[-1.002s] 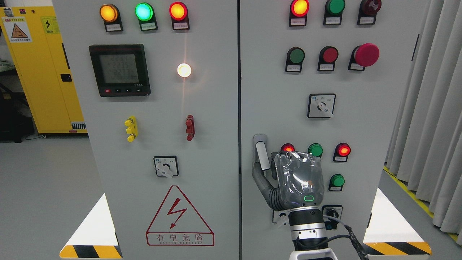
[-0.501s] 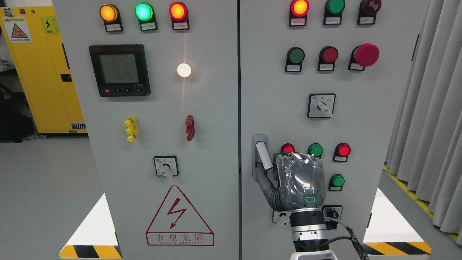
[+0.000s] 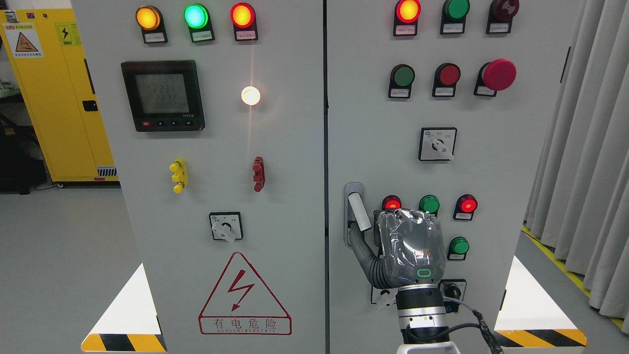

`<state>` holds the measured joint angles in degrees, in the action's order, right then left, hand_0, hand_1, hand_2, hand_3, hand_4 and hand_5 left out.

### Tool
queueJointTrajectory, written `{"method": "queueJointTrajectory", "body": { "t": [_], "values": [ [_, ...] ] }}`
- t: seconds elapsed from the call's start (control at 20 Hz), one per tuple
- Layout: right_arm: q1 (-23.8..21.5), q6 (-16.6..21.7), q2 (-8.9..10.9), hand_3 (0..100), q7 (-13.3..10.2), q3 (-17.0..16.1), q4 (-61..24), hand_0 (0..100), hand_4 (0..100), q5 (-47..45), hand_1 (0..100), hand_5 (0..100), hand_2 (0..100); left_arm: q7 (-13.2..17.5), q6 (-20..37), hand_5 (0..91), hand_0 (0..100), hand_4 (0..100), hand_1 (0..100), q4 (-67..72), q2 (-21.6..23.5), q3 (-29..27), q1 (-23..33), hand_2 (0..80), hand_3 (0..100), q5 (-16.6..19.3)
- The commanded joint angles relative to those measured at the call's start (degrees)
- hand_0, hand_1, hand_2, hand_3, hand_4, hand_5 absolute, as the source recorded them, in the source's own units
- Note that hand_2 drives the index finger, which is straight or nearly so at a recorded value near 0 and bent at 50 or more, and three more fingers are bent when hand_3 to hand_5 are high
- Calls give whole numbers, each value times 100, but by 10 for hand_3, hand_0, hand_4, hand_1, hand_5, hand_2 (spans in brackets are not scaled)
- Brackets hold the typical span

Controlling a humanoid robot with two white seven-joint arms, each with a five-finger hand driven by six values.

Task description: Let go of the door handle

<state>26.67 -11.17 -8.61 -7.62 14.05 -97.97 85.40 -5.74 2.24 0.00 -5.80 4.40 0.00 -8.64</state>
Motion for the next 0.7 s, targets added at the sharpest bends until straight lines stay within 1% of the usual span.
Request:
{"method": "queueJointTrajectory", "body": {
  "t": [0.0,0.65],
  "values": [
    [-12,1,-1,1000,6,-52,-38,587,1000,-14,423,1000,911,2,-5,0,120,0,556,-88,-9,0,105,0,0,2],
    [-39,1,-1,1000,-3,-131,-47,587,1000,-23,409,1000,912,2,-5,0,120,0,556,-88,-9,0,97,0,0,2]
  ]
}}
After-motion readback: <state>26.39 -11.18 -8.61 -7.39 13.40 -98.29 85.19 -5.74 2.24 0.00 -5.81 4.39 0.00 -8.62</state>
